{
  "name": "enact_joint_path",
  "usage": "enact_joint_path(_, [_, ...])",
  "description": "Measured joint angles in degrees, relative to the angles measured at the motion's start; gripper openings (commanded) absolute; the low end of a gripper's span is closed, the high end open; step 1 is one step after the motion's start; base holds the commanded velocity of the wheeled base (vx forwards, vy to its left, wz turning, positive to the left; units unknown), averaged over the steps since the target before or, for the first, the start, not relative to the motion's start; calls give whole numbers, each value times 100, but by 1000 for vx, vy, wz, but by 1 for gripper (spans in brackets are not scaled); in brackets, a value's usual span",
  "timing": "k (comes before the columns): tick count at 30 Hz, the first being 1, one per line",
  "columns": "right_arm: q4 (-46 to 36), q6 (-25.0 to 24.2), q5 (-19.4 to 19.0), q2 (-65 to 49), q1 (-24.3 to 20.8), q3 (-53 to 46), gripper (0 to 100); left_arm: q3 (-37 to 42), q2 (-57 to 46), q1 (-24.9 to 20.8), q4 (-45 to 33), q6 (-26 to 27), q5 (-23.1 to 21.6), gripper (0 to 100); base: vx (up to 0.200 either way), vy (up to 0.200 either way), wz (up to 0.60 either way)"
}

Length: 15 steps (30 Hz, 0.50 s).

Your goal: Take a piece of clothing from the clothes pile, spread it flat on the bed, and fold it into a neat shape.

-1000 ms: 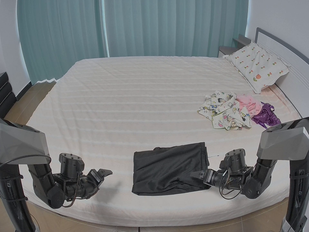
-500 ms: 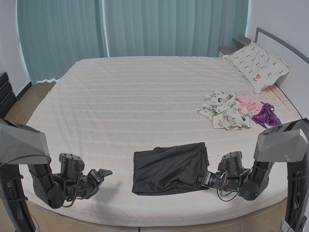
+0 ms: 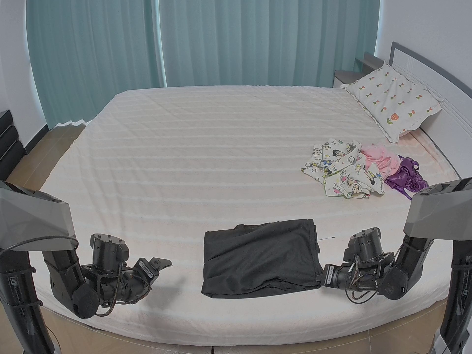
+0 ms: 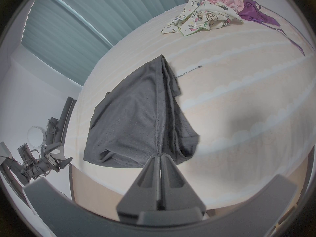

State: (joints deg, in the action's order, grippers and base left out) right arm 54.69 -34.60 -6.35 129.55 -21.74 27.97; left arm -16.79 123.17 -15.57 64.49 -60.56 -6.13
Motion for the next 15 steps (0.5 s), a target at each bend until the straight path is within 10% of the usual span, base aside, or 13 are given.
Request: enact_joint_path(15, [-806, 591, -40, -352, 250, -60, 0, 0, 0, 0, 0, 5, 0, 100, 0, 0, 0])
